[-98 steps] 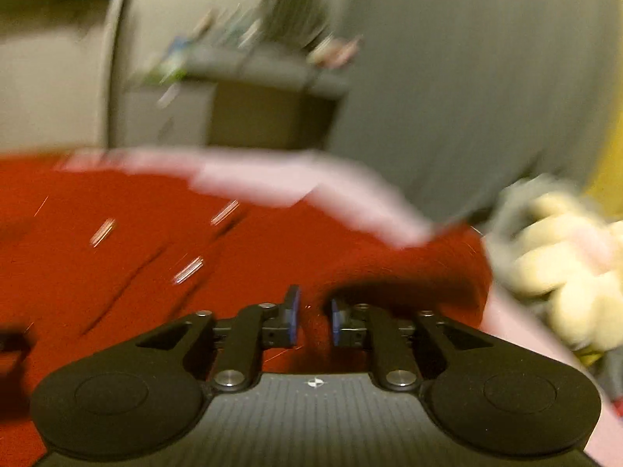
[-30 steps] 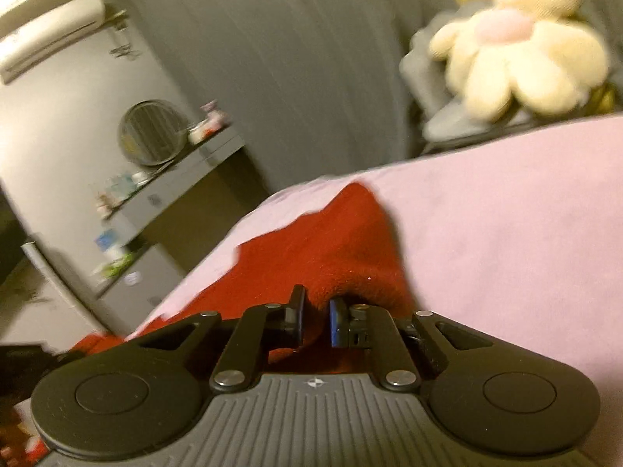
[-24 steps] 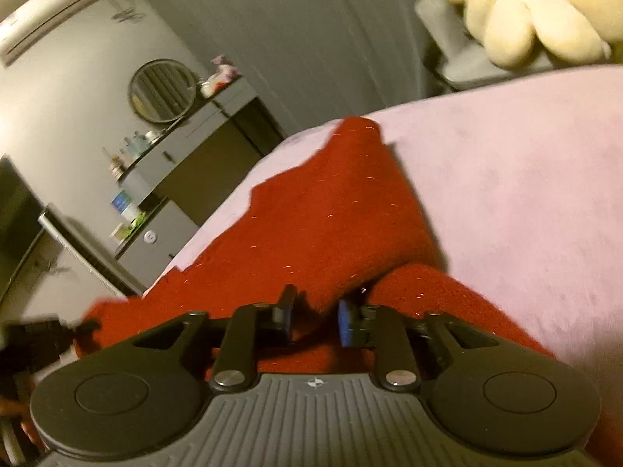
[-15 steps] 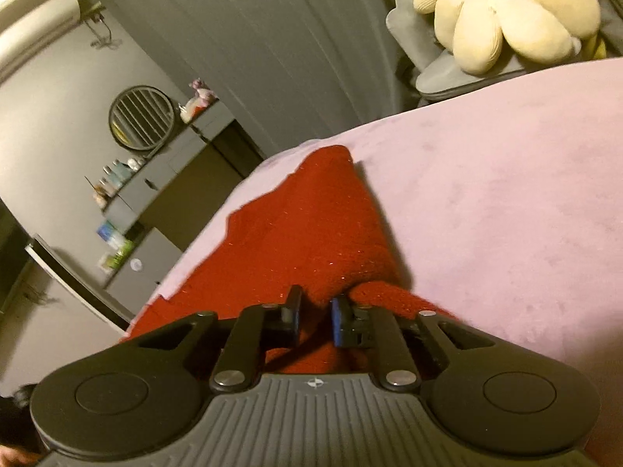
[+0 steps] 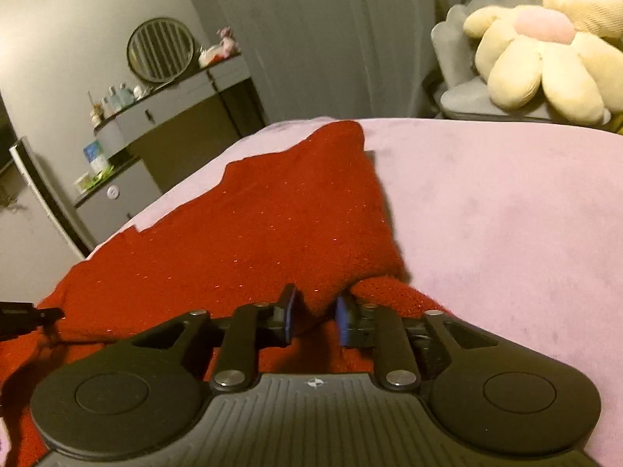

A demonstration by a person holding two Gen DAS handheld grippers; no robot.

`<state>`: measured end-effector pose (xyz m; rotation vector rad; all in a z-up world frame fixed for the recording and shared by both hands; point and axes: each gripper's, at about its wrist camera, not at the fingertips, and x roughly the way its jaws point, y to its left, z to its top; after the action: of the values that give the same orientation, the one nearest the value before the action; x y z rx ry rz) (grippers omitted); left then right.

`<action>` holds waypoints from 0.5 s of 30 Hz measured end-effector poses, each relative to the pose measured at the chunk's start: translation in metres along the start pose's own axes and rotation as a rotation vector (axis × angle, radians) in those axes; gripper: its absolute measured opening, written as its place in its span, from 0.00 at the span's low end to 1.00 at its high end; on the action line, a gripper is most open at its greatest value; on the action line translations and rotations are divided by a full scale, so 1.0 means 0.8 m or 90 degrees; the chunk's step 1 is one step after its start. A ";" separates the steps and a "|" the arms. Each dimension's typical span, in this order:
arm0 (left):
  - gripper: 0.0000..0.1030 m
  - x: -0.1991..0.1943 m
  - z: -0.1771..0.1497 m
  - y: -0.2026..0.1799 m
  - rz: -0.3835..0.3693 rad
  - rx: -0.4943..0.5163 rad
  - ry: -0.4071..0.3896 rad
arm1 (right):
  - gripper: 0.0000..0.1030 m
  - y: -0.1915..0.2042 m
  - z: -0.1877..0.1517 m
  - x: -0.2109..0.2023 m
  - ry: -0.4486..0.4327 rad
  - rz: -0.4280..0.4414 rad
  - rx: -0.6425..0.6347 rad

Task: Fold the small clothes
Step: 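Lay the sleeve flat across the body and open both grippers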

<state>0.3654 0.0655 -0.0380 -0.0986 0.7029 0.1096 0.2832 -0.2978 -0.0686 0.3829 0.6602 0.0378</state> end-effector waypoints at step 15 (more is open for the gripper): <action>0.24 -0.011 -0.009 -0.028 -0.082 -0.032 0.026 | 0.14 0.057 -0.013 0.000 -0.026 -0.074 -0.157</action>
<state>0.3568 0.0421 -0.0369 -0.1948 0.7332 0.0012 0.2809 -0.2517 -0.0599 0.1073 0.6284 0.0000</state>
